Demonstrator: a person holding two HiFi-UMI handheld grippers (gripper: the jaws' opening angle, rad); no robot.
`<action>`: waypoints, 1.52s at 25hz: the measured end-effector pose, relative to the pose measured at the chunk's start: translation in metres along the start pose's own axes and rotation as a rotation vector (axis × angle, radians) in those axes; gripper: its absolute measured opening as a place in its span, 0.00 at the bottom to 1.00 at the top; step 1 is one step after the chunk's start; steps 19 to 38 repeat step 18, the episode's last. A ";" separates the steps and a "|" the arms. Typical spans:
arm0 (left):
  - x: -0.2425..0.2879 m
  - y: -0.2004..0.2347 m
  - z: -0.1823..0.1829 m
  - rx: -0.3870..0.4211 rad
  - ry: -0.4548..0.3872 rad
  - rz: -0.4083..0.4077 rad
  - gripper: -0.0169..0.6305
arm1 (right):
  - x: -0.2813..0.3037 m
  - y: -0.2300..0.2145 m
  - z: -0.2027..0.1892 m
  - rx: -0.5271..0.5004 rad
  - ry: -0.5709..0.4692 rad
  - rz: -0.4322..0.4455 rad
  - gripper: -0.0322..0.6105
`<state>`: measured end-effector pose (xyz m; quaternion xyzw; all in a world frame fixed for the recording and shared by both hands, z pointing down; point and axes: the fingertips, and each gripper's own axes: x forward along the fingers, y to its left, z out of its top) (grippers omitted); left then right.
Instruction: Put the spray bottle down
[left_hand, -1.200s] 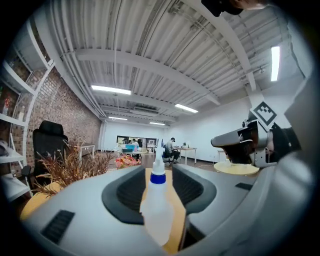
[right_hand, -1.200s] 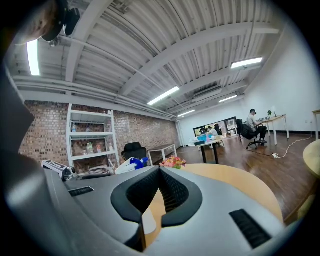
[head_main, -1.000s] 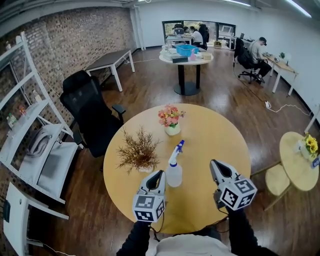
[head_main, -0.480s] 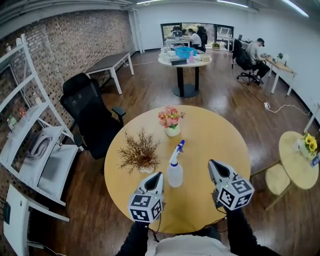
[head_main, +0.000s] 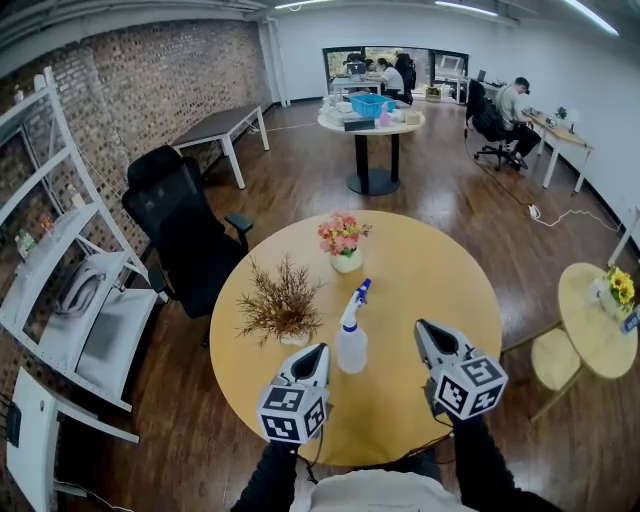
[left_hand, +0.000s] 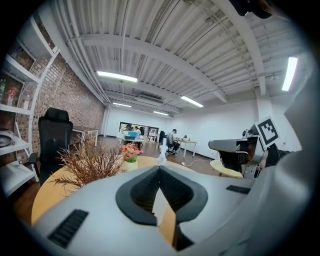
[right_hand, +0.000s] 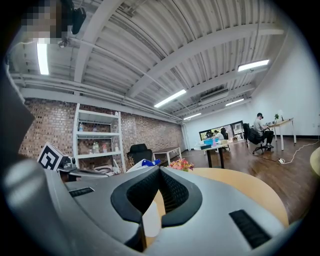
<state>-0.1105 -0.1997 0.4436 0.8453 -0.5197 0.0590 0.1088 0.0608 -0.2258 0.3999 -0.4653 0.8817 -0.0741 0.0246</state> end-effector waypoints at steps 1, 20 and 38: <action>0.001 0.001 0.000 0.000 0.001 0.001 0.01 | 0.001 0.000 0.000 0.000 0.001 0.001 0.01; -0.001 -0.001 -0.010 -0.020 0.022 -0.005 0.02 | -0.002 0.004 -0.005 0.007 0.011 0.004 0.01; -0.001 -0.001 -0.010 -0.020 0.022 -0.005 0.02 | -0.002 0.004 -0.005 0.007 0.011 0.004 0.01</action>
